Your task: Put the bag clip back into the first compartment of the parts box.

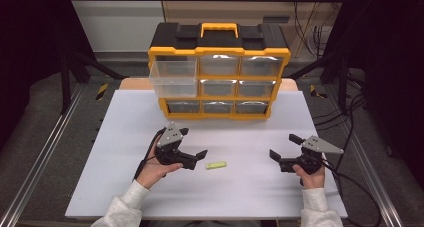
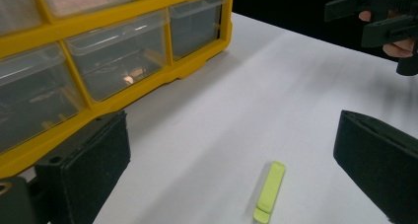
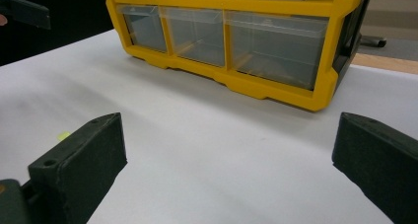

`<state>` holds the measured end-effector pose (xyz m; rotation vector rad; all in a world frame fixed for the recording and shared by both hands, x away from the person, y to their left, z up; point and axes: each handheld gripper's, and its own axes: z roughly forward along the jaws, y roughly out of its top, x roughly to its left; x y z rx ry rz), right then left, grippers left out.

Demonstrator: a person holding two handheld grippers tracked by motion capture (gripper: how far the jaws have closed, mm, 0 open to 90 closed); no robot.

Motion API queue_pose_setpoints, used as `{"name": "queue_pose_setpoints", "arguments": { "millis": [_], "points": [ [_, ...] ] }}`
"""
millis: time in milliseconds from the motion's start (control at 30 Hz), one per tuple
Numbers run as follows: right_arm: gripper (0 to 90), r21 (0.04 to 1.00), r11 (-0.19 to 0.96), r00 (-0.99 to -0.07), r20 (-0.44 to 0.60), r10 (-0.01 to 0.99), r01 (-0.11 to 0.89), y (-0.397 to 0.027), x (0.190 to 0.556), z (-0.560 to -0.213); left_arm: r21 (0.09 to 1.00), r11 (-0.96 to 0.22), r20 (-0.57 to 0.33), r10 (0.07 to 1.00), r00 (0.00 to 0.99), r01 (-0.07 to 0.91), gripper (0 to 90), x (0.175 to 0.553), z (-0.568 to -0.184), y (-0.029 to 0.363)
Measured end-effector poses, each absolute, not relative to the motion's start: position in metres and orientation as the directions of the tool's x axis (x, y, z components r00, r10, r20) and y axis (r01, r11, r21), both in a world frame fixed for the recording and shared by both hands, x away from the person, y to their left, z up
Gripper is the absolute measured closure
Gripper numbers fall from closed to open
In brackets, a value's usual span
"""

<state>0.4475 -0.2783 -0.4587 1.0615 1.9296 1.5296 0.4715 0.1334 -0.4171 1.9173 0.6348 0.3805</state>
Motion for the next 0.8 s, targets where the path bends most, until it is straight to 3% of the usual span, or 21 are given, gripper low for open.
{"name": "queue_pose_setpoints", "arguments": {
  "millis": [800],
  "points": [
    [0.3, 0.954, 0.088, -0.601, 0.109, 0.792, 0.288, -0.278, 0.447, -0.459, 0.822, -0.479, -0.002, 0.540, 0.842, 0.309, 2.5, 0.478, -0.448, 0.090]
  ]
}}
